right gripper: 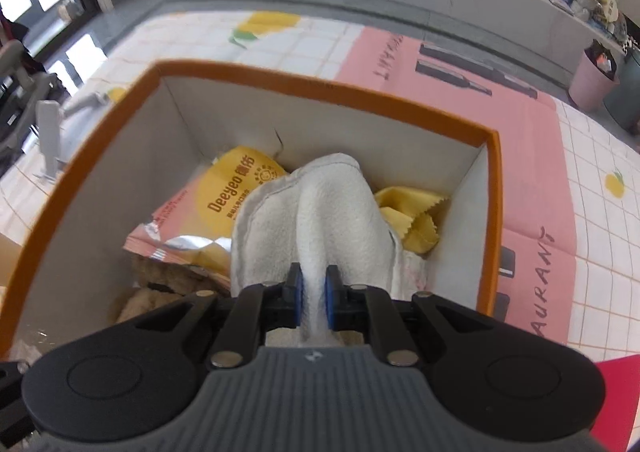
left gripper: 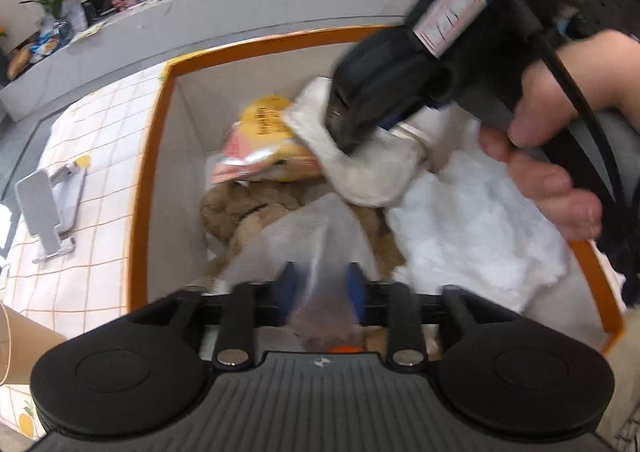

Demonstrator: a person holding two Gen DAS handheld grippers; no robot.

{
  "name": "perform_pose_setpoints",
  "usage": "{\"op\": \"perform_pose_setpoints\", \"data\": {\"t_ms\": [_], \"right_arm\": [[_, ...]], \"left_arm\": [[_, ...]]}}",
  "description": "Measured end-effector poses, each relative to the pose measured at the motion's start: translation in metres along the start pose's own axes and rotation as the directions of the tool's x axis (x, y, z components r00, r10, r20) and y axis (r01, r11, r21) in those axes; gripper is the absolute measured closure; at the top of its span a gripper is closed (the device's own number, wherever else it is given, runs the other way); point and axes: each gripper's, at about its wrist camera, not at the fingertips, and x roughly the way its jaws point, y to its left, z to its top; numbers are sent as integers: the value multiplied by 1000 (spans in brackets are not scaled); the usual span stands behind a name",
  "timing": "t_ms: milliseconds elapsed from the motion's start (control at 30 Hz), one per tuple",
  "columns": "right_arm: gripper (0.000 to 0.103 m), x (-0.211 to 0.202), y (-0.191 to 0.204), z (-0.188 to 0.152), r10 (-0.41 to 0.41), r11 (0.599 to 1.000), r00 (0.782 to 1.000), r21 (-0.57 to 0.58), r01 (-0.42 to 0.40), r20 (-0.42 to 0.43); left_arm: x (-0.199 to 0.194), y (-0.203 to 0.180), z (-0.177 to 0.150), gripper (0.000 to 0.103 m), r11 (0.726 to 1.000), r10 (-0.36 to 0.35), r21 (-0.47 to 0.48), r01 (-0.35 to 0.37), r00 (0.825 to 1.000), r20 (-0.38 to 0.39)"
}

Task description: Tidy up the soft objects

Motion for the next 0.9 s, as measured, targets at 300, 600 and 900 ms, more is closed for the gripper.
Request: {"op": "perform_pose_setpoints", "data": {"t_ms": [300,600,900], "right_arm": [[42,-72,2,-2,49,998,989,-36,-45,136],[16,-156,-23,-7,12,997,954,63,-33,299],[6,-258,-74,-73,-35,995,806,100,-30,590]], "left_arm": [[-61,-42,-7,15,979,167,70,-189,954,250],[-106,-50,11,16,986,155,27,-166,958,239],[-148,-81,12,16,971,234,-142,-191,872,429]]}}
